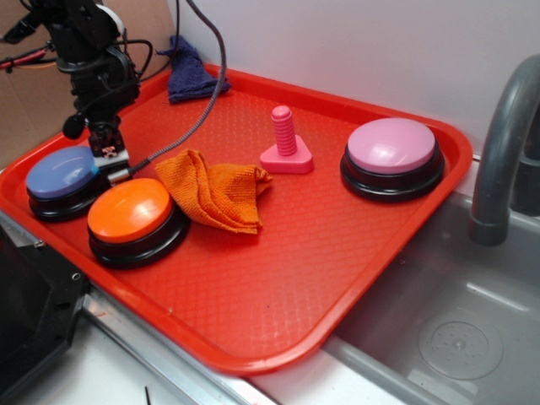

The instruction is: Push the purple button.

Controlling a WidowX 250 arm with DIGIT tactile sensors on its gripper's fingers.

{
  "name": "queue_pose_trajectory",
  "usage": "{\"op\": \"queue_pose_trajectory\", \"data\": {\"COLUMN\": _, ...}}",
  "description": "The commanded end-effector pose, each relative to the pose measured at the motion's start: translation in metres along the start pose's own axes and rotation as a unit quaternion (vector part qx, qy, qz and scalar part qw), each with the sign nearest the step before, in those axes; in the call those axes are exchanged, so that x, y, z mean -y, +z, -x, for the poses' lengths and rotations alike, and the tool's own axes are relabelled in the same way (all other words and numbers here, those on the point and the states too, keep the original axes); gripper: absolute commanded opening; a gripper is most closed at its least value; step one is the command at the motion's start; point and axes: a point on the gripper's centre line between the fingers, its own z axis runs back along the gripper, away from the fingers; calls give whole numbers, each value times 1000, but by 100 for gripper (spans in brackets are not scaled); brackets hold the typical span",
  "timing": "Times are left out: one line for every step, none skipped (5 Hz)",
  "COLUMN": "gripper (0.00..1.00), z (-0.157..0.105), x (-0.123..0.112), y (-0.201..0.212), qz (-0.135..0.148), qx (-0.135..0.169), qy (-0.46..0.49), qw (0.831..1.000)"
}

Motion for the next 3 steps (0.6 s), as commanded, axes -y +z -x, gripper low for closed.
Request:
{"op": "queue_pose_trajectory", "data": {"gripper": 100, "z": 21, "x": -4, "y": 86, "qz": -47, "qx": 52, "qy": 41, "qw": 997}}
{"op": "queue_pose_trajectory", "data": {"gripper": 100, "z": 41, "x": -3, "y": 97, "qz": -44, "qx": 36, "qy": 57, "qw": 997}}
{"op": "queue_pose_trajectory", "data": {"gripper": 100, "z": 52, "x": -3, "y": 106, "qz": -50, "qx": 29, "qy": 60, "qw": 997}}
